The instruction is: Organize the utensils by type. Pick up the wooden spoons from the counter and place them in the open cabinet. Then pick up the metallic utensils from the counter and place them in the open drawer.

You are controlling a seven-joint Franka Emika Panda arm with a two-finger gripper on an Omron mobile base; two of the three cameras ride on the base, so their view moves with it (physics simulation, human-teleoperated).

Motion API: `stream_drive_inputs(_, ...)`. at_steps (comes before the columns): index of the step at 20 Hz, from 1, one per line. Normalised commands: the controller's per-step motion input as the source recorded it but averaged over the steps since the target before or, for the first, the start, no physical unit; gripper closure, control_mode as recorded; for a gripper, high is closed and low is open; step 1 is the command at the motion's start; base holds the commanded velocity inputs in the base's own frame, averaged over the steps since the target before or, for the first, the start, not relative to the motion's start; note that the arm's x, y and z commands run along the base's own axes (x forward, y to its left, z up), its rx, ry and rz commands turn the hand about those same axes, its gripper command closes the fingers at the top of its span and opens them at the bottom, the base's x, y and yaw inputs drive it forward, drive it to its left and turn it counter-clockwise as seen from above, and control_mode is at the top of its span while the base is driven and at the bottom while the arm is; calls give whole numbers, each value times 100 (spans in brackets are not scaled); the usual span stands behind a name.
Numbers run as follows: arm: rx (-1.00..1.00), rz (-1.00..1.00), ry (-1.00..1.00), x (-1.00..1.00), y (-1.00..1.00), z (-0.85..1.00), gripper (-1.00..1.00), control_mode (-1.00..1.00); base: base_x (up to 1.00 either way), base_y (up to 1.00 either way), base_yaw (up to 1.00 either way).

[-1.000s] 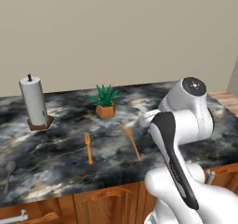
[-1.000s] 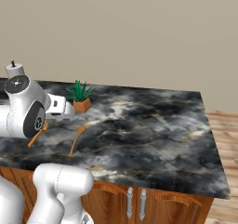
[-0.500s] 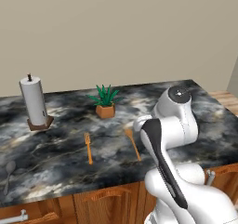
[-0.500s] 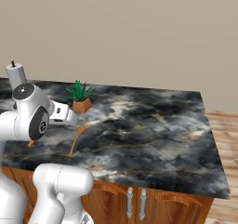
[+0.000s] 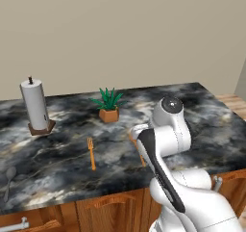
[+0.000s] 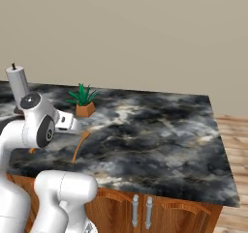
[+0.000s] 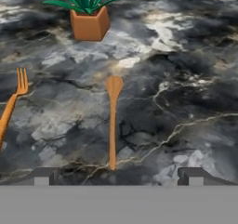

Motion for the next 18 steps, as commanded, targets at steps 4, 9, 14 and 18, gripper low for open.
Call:
stream_drive_inputs(4, 0, 0, 7, 42, 13, -34, -100, -100, 0, 0, 0)
stream_drive_inputs(9, 0, 0, 18, 43, 2, -38, -100, -100, 0, 0, 0)
stream_drive_inputs(14, -1, 0, 7, 35, 4, -40, -100, -100, 0, 0, 0)
stream_drive_inputs(18, 0, 0, 0, 21, 3, -44, -100, -100, 0, 0, 0)
